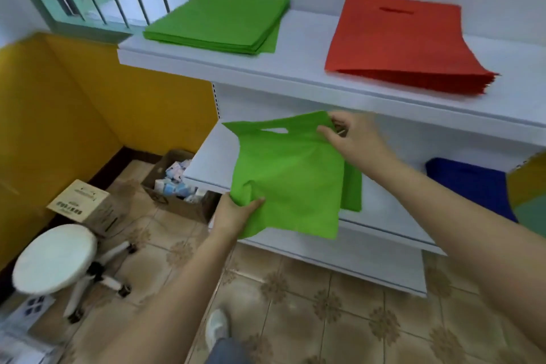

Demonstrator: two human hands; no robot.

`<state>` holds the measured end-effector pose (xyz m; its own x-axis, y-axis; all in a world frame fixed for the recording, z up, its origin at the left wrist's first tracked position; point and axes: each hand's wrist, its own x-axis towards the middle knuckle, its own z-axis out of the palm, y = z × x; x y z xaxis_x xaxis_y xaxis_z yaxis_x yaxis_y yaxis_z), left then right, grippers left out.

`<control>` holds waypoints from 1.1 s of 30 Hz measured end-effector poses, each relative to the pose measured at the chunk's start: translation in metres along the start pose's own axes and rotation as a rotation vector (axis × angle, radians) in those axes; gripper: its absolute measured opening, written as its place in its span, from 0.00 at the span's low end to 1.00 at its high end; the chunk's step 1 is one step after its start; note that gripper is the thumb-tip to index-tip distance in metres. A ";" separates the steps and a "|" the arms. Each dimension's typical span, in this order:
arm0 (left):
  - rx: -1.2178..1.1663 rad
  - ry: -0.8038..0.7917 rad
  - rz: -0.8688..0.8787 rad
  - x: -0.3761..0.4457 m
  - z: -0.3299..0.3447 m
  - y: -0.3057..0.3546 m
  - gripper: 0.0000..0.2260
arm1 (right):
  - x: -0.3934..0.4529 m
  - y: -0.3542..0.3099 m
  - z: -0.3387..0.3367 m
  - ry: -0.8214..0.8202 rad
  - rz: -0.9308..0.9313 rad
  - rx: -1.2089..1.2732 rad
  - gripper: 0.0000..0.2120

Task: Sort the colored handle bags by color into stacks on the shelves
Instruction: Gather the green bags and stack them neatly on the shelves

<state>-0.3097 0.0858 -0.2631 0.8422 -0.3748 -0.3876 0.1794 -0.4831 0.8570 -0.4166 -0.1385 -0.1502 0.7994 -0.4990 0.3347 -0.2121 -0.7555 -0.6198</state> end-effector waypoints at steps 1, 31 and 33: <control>0.020 -0.001 -0.017 -0.003 0.005 -0.011 0.20 | -0.010 0.019 0.004 -0.044 0.034 -0.070 0.11; 0.245 -0.291 -0.188 0.183 0.184 -0.088 0.03 | 0.014 0.381 0.104 -0.082 1.064 0.150 0.12; 0.163 -0.252 -0.193 0.200 0.200 -0.087 0.02 | 0.031 0.403 0.116 -0.099 1.043 0.148 0.12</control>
<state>-0.2585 -0.1055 -0.4835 0.6453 -0.4379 -0.6260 0.2221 -0.6765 0.7022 -0.4120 -0.4092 -0.4719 0.3042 -0.8295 -0.4683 -0.7551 0.0898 -0.6495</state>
